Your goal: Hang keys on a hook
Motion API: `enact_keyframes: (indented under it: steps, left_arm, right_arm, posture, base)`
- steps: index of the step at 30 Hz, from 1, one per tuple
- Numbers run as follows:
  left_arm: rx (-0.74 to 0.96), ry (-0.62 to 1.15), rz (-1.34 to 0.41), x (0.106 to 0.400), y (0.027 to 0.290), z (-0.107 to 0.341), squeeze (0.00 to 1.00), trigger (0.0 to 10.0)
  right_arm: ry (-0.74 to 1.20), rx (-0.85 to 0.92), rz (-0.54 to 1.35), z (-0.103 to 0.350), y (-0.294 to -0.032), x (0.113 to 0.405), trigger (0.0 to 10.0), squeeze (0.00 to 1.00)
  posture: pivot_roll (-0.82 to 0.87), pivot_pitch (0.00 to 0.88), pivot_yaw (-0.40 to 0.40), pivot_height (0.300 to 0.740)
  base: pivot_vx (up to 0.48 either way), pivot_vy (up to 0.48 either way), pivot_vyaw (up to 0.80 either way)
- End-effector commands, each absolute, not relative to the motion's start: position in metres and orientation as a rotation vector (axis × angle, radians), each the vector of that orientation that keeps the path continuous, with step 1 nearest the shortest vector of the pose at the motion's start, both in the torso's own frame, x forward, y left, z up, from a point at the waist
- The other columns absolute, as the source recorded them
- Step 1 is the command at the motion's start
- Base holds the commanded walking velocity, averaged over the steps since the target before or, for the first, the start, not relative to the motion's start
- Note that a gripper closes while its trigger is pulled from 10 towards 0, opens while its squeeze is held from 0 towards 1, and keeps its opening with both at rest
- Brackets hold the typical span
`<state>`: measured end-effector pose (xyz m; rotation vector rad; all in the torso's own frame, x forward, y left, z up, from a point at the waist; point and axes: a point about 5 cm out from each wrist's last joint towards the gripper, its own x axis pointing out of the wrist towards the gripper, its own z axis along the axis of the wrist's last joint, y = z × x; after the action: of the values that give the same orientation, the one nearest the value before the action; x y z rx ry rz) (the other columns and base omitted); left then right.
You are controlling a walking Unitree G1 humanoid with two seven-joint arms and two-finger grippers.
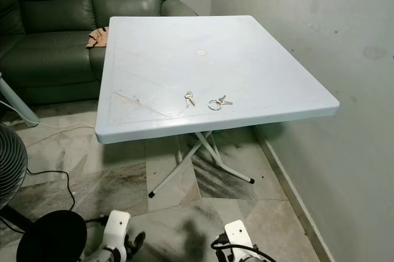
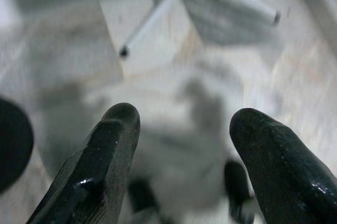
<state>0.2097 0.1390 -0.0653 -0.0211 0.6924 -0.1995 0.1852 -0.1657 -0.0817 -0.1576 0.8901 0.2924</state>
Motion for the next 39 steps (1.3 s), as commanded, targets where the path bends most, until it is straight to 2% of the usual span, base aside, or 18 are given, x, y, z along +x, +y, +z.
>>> enact_keyframes:
  steps: [1, 8, 10, 19, 26, 33, 37, 39]
  left_arm:
    - [-0.036, 0.517, -0.197, 0.242, 0.137, -0.04, 0.0, 10.0]
    - [-0.038, 0.295, -0.209, 0.26, 0.139, -0.012, 0.0, 10.0]
    - [-0.042, 0.211, -0.196, 0.264, 0.142, 0.0, 0.0, 10.0]
    - [-0.057, -0.004, -0.119, 0.273, 0.15, 0.038, 0.0, 10.0]
    - [-0.087, -0.073, -0.043, 0.271, 0.154, 0.061, 0.0, 10.0]
    - [-0.09, -0.053, 0.06, 0.275, 0.164, 0.08, 0.0, 10.0]
    - [-0.091, -0.038, 0.07, 0.273, 0.164, 0.083, 0.0, 10.0]
    - [-0.209, -0.102, 0.205, 0.287, 0.188, 0.11, 0.0, 10.0]
  right_arm:
    - [0.782, -0.123, 0.289, -0.068, -0.166, 0.207, 10.0, 1.0]
    - [0.578, -0.062, 0.289, -0.043, -0.163, 0.237, 10.0, 1.0]
    - [0.467, -0.024, 0.291, -0.029, -0.161, 0.251, 10.0, 1.0]
    - [0.215, 0.039, 0.306, 0.01, -0.155, 0.277, 10.0, 1.0]
    - [0.078, 0.071, 0.29, 0.036, -0.154, 0.287, 10.0, 1.0]
    - [-0.033, 0.091, 0.302, 0.066, -0.147, 0.297, 10.0, 1.0]
    - [-0.035, 0.095, 0.302, 0.069, -0.147, 0.296, 10.0, 1.0]
    - [-0.076, 0.116, 0.317, 0.085, -0.143, 0.305, 10.0, 1.0]
  posture:
    - [-0.1, 0.0, -0.044, 0.74]
    - [-0.12, 0.0, -0.031, 0.74]
    - [-0.13, 0.0, -0.028, 0.74]
    - [-0.13, 0.0, -0.025, 0.74]
    - [-0.12, 0.0, -0.03, 0.74]
    - [-0.11, 0.0, -0.034, 0.74]
    - [-0.11, 0.0, -0.034, 0.74]
    - [-0.11, 0.0, -0.039, 0.74]
  base:
    - [0.0, 0.0, 0.0]
    - [0.0, 0.0, 0.0]
    - [0.0, 0.0, 0.0]
    - [0.0, 0.0, 0.0]
    - [0.0, 0.0, 0.0]
    - [0.0, 0.0, 0.0]
    - [0.0, 0.0, 0.0]
    - [0.0, 0.0, 0.0]
